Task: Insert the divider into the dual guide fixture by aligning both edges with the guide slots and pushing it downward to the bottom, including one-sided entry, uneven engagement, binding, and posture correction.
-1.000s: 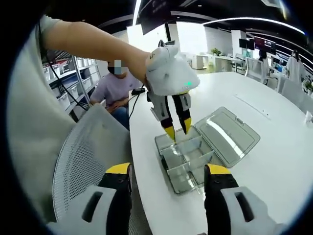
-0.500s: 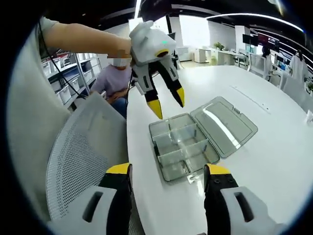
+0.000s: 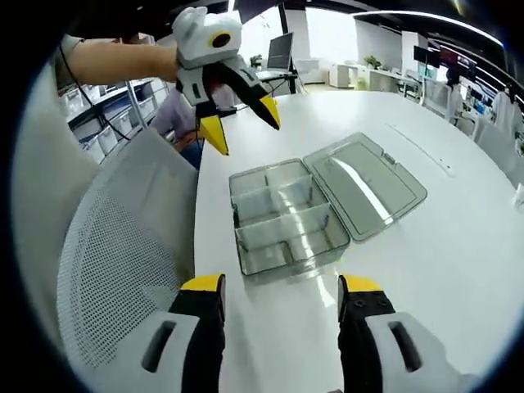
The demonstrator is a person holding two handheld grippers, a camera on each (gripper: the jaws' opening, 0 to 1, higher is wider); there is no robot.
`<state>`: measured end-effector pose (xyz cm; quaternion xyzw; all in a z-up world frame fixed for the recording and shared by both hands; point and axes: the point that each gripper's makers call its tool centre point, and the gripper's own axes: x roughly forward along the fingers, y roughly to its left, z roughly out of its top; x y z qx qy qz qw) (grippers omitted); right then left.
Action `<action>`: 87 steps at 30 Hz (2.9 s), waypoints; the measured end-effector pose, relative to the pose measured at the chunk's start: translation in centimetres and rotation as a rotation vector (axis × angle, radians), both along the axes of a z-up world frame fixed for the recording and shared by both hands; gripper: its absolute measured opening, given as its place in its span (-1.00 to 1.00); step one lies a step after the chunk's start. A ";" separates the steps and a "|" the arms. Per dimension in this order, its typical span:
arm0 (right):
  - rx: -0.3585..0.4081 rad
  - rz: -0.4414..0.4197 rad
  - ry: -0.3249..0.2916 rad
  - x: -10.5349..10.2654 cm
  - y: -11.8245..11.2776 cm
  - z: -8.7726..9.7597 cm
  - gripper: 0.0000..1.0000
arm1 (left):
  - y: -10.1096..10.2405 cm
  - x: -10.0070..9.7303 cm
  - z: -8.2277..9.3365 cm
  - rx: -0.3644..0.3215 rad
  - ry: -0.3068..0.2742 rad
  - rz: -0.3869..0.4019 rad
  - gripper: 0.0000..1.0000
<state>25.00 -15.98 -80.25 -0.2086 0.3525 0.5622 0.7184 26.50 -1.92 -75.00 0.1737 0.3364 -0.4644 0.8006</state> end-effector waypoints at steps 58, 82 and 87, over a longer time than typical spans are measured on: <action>-0.256 0.267 -0.070 3.2 -0.3 -7.2 -0.42 | 1.7 -2.6 1.2 -0.106 0.007 0.162 -0.09; -0.252 0.244 -0.048 2.0 -1.8 -6.6 -0.44 | 1.1 -2.2 1.2 -0.122 0.017 0.160 -0.10; -0.257 0.230 -0.049 1.9 -2.7 -6.5 -0.45 | 0.6 -2.2 1.1 -0.126 0.024 0.154 -0.10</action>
